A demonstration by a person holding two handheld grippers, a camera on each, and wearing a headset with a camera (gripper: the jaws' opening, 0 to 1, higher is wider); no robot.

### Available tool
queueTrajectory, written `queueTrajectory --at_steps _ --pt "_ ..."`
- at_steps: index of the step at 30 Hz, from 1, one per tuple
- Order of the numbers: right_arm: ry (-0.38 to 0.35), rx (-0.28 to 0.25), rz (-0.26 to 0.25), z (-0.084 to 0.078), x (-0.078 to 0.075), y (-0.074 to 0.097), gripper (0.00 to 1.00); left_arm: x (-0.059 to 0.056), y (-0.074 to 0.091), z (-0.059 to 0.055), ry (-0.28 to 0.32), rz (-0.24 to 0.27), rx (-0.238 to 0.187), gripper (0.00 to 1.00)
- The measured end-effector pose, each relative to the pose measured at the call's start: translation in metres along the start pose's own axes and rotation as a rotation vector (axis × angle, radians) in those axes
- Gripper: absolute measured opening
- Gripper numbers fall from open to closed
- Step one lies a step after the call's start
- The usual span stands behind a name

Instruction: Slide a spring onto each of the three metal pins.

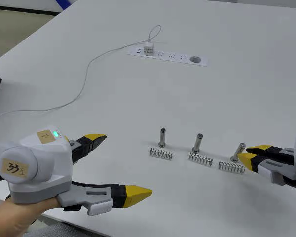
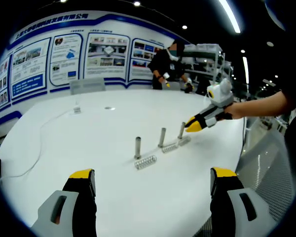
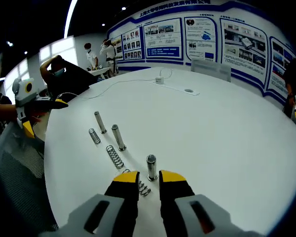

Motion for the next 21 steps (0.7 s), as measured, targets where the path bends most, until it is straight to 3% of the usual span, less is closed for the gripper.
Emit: queueTrajectory --at_steps 5,7,21 --pt "0.032 0.076 0.077 -0.011 0.001 -0.004 0.19 0.000 0.000 -0.001 -0.001 -0.002 0.003 0.99" --pt "0.080 0.096 0.098 -0.012 0.001 -0.007 0.20 0.001 -0.001 -0.001 -0.002 -0.003 0.005 0.99" --pt "0.192 0.177 0.143 -0.017 -0.001 -0.020 0.19 0.001 -0.001 -0.003 -0.011 -0.007 0.015 0.99"
Point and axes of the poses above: the centre of the closed fingertips' face, and the gripper's own axes: y roughly backward along the fingers, x roughly to its left, z roughly out of its top, the point moved 10 cm from there along y, roughly backward along the fingers, and after that the axes turned 13 degrees about -y, right-handed, at the moved point
